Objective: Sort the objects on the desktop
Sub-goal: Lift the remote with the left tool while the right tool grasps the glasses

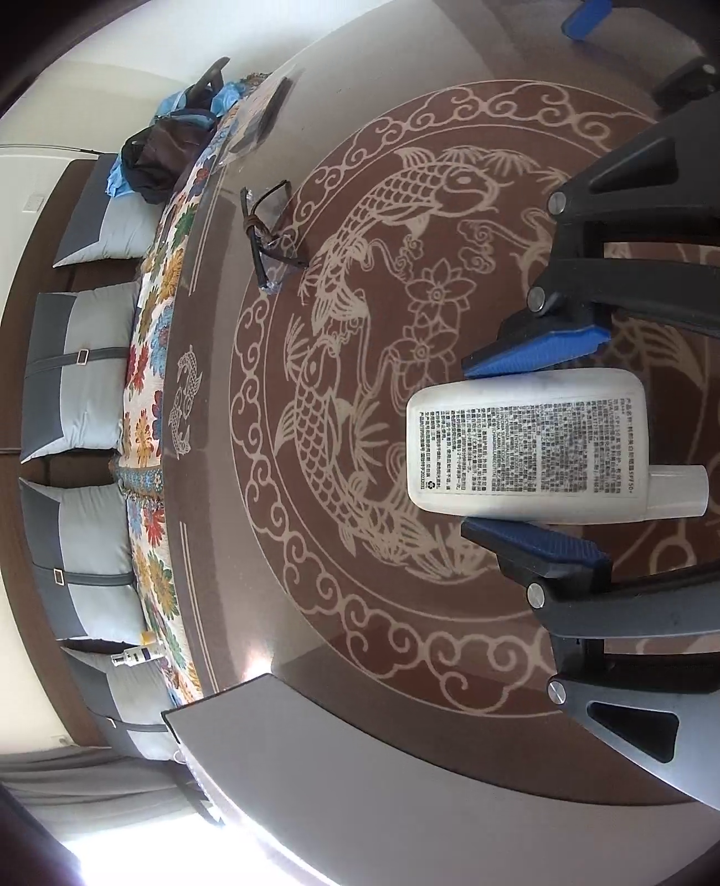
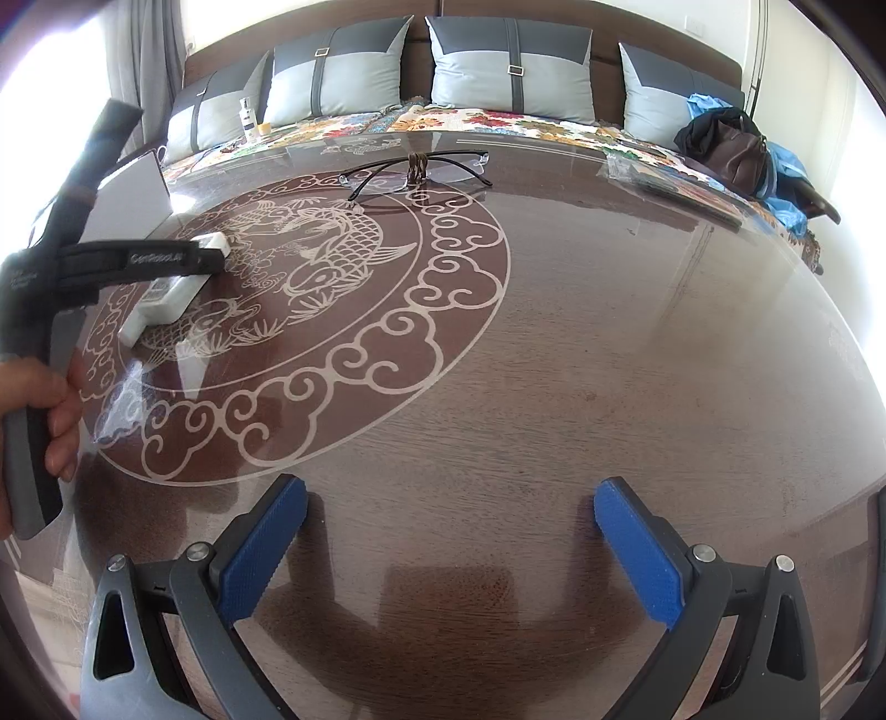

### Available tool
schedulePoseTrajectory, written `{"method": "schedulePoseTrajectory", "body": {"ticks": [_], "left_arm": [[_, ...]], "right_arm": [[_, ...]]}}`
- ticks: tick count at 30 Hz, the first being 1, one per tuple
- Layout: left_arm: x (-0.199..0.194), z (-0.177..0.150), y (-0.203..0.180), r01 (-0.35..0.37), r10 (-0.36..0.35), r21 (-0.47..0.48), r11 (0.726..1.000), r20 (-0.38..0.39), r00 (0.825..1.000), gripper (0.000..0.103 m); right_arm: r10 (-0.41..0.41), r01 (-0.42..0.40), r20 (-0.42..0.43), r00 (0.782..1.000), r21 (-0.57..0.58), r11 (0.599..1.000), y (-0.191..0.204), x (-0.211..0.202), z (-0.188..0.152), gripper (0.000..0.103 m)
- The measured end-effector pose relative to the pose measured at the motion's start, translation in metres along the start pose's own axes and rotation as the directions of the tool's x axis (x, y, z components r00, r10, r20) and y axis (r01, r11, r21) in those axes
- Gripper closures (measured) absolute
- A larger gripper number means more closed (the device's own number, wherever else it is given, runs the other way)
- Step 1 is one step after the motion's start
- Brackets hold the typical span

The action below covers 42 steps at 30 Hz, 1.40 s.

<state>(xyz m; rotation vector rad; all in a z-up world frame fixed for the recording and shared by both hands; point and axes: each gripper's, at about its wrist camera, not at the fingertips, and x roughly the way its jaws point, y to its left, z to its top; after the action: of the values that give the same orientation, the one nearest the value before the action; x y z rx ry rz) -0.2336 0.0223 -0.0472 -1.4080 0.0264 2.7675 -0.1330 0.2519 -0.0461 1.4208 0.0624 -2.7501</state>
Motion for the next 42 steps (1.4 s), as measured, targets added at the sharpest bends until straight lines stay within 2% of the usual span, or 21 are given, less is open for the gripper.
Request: {"method": "schedulePoseTrajectory", "body": {"ticks": [6, 8, 9, 11, 13, 30, 32, 34, 36, 38, 41, 42], "left_arm": [[-0.029, -0.042, 0.033, 0.016, -0.017, 0.026, 1.0, 0.01, 1.0, 0.05], [-0.031, -0.05, 0.038, 0.014, -0.014, 0.032, 0.999, 0.008, 1.0, 0.031], [-0.03, -0.052, 0.041, 0.003, -0.003, 0.023, 1.0, -0.003, 1.0, 0.011], [-0.029, -0.053, 0.046, 0.012, -0.012, -0.003, 1.0, -0.011, 1.0, 0.006], [-0.026, -0.052, 0.042, -0.001, 0.001, 0.012, 1.0, -0.022, 1.0, 0.0], [-0.025, -0.054, 0.043, 0.004, -0.004, 0.008, 1.0, -0.022, 1.0, 0.0], [-0.025, -0.053, 0.043, 0.004, -0.004, 0.008, 1.0, -0.022, 1.0, 0.0], [-0.025, -0.053, 0.043, 0.004, -0.004, 0.008, 1.0, -0.022, 1.0, 0.0], [-0.026, -0.053, 0.043, 0.005, -0.005, 0.007, 1.0, -0.021, 1.0, 0.0], [-0.026, -0.054, 0.043, 0.004, -0.004, 0.007, 1.0, -0.021, 1.0, 0.0], [-0.026, -0.054, 0.044, 0.005, -0.005, 0.007, 1.0, -0.021, 1.0, 0.0], [-0.026, -0.054, 0.043, 0.006, -0.005, 0.008, 1.0, -0.021, 1.0, 0.0]], "right_arm": [[0.0, 0.0, 0.0, 1.0, 0.0, 1.0, 0.0, 0.0, 0.0, 0.0], [0.0, 0.0, 0.0, 1.0, 0.0, 1.0, 0.001, 0.0, 0.0, 0.0], [0.0, 0.0, 0.0, 1.0, 0.0, 1.0, 0.0, 0.0, 0.0, 0.0], [0.0, 0.0, 0.0, 1.0, 0.0, 1.0, 0.001, 0.0, 0.0, 0.0], [0.0, 0.0, 0.0, 1.0, 0.0, 1.0, 0.0, 0.0, 0.0, 0.0], [0.012, -0.013, -0.009, 1.0, -0.016, 1.0, 0.0, 0.002, 0.003, 0.0], [0.035, -0.037, -0.043, 0.998, -0.045, 0.998, 0.0, 0.009, 0.017, 0.0], [0.079, -0.081, -0.07, 0.994, -0.021, 0.996, -0.002, 0.022, 0.043, 0.0], [0.138, -0.134, -0.06, 0.989, 0.067, 0.989, -0.007, 0.033, 0.078, 0.0], [0.196, -0.186, -0.029, 0.98, 0.197, 0.963, -0.015, 0.047, 0.118, 0.0], [0.242, -0.223, 0.0, 0.97, 0.394, 0.892, -0.024, 0.077, 0.167, 0.001], [0.251, -0.221, -0.009, 0.968, 0.443, 0.869, -0.023, 0.089, 0.181, 0.005]]}}
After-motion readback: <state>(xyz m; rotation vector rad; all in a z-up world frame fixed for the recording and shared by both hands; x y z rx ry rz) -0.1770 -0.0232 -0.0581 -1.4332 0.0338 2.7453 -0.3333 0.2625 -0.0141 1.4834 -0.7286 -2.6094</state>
